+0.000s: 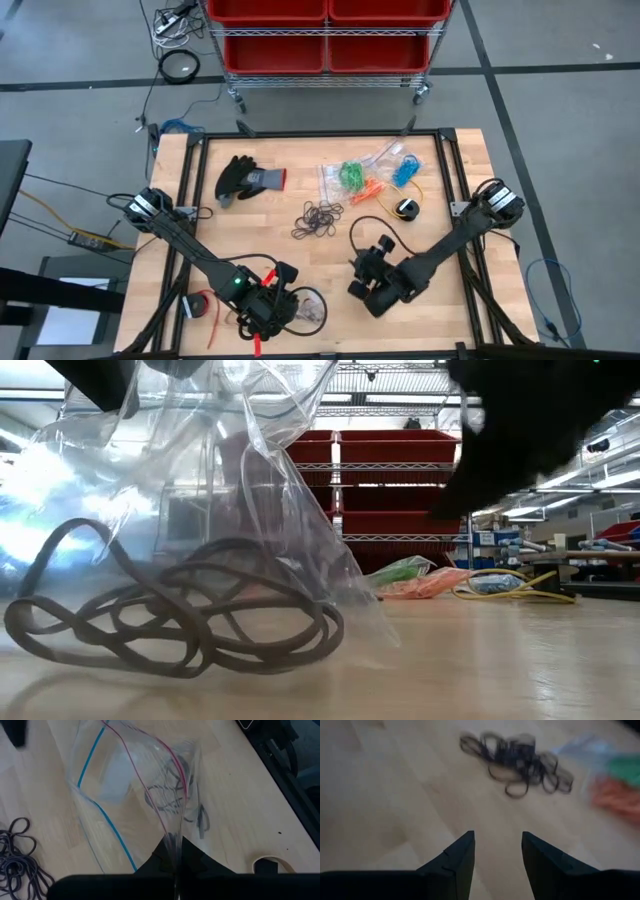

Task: Sort rubber bands
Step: Put the black rubber band into the transparent zip bag

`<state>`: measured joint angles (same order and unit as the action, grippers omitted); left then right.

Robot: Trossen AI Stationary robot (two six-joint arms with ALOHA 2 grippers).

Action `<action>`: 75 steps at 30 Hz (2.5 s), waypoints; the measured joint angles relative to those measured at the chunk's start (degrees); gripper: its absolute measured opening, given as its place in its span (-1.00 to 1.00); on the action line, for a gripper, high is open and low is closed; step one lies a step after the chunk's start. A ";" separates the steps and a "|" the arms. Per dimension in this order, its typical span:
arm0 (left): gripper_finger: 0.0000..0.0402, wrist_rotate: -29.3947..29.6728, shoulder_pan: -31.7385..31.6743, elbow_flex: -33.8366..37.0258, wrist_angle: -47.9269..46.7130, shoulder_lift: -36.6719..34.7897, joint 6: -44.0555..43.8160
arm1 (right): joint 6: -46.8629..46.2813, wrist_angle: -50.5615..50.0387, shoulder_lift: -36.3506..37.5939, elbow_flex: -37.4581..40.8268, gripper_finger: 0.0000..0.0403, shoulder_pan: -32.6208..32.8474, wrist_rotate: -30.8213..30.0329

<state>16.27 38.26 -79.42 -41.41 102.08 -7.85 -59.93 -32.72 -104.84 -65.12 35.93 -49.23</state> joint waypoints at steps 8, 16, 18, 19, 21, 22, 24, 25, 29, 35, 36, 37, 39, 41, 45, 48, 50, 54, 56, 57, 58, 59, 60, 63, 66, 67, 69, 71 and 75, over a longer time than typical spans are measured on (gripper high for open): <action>-0.99 -0.01 0.00 0.00 0.60 -0.02 0.04 | 14.14 29.41 -0.04 13.57 -0.25 -7.92 3.06; -0.99 0.00 -0.02 0.00 0.92 -0.02 0.26 | 23.77 37.83 -1.49 15.23 -0.25 -16.77 12.32; -0.99 0.00 0.00 0.00 0.97 -0.02 0.30 | 25.42 40.69 -3.97 14.94 -0.25 -18.53 14.38; -0.99 0.00 0.00 0.00 0.93 -0.02 0.30 | 26.45 41.62 -5.06 14.94 -0.25 -19.12 15.37; -0.99 -0.01 -0.01 0.12 1.60 -0.02 0.32 | 28.42 46.06 -7.91 14.11 -0.25 -20.20 16.29; -0.99 -0.06 -0.01 0.37 1.67 -0.02 0.31 | 29.01 46.99 -9.59 13.49 -0.25 -20.67 16.54; -0.99 -0.56 -0.02 1.05 1.73 -0.02 0.23 | 27.72 46.83 -11.74 12.42 -0.27 -21.01 15.77; -0.99 -0.83 -0.02 1.24 1.70 -0.02 0.15 | 26.28 46.65 -12.67 12.03 -0.32 -21.09 14.98; -0.99 -1.49 -0.02 1.88 2.72 -0.02 -0.06 | 21.96 45.60 -13.22 11.93 -0.81 -20.86 13.02; -0.99 -1.99 -0.02 1.88 2.81 -0.02 -0.03 | 23.15 42.10 -8.94 12.62 -0.99 -19.02 13.49; -0.99 -1.99 -0.02 1.88 2.85 -0.02 -0.05 | 23.75 41.13 -7.84 12.73 -0.99 -18.29 13.06; -0.99 -1.99 -0.02 1.88 2.85 -0.02 -0.07 | 23.93 39.87 -6.61 13.00 -0.99 -17.44 13.28; -0.99 -1.99 -0.02 1.88 2.83 -0.02 -0.09 | 25.26 38.59 -3.74 13.15 -1.00 -15.35 12.49; -0.99 -1.99 -0.02 1.88 2.94 -0.02 -0.09 | 26.20 38.81 0.05 12.96 -1.00 -13.32 9.86; -0.99 -1.99 -0.05 1.88 2.98 -0.02 -0.08 | 28.62 38.61 5.61 12.88 -1.00 -9.38 5.25; -0.99 -1.97 -0.17 1.88 3.46 -0.02 -0.05 | 31.09 41.40 8.89 12.76 -1.00 -6.70 4.37; -0.99 -1.99 -0.32 1.88 3.71 -0.02 -0.03 | 32.93 44.00 9.91 12.74 -1.00 -5.42 4.21; -0.99 -1.99 -0.40 1.88 3.94 -0.02 0.00 | 38.63 51.68 10.18 12.76 -1.00 -3.37 3.60; -0.99 -1.99 -0.42 1.88 3.90 -0.02 0.02 | 41.73 55.78 10.21 12.74 -1.00 -2.70 3.55; -0.99 -1.99 -0.42 1.88 3.87 -0.02 0.03 | 42.98 57.42 10.21 12.74 -1.00 -2.49 3.55; -0.99 -1.99 -0.42 1.88 3.92 -0.02 0.04 | 44.00 58.95 10.21 12.74 -1.00 -2.33 3.62; -0.99 -1.99 -0.42 1.88 3.84 -0.02 0.06 | 45.30 60.50 10.21 12.74 -1.00 -2.11 3.84; -0.99 -1.99 -0.42 1.88 3.76 -0.02 0.08 | 46.70 62.48 10.21 12.74 -1.00 -1.94 4.18; -0.99 -1.99 -0.44 1.88 3.53 -0.02 0.08 | 49.63 67.05 10.21 12.71 -1.00 -1.38 6.53; -0.99 -2.00 -0.55 1.88 3.48 -0.02 0.08 | 51.38 70.05 10.21 12.71 -1.00 -0.73 7.49; -0.99 -2.04 -0.64 1.88 3.50 -0.02 0.08 | 52.01 70.83 10.21 12.69 -1.00 -0.59 7.49; -0.99 -2.38 -0.74 1.88 3.50 -0.02 0.08 | 53.09 72.19 10.21 12.69 -1.00 -0.32 7.45; -0.99 -2.58 -0.81 1.88 3.58 -0.02 0.08 | 54.10 74.07 10.21 12.67 -1.00 -0.27 7.48; -0.99 -2.71 -0.91 1.88 3.78 -0.02 0.08 | 54.72 75.43 10.23 12.65 -1.00 -0.27 8.85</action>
<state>13.56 37.35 -77.54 -37.63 102.06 -7.77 -5.21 42.71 -94.61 -52.47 35.66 -40.38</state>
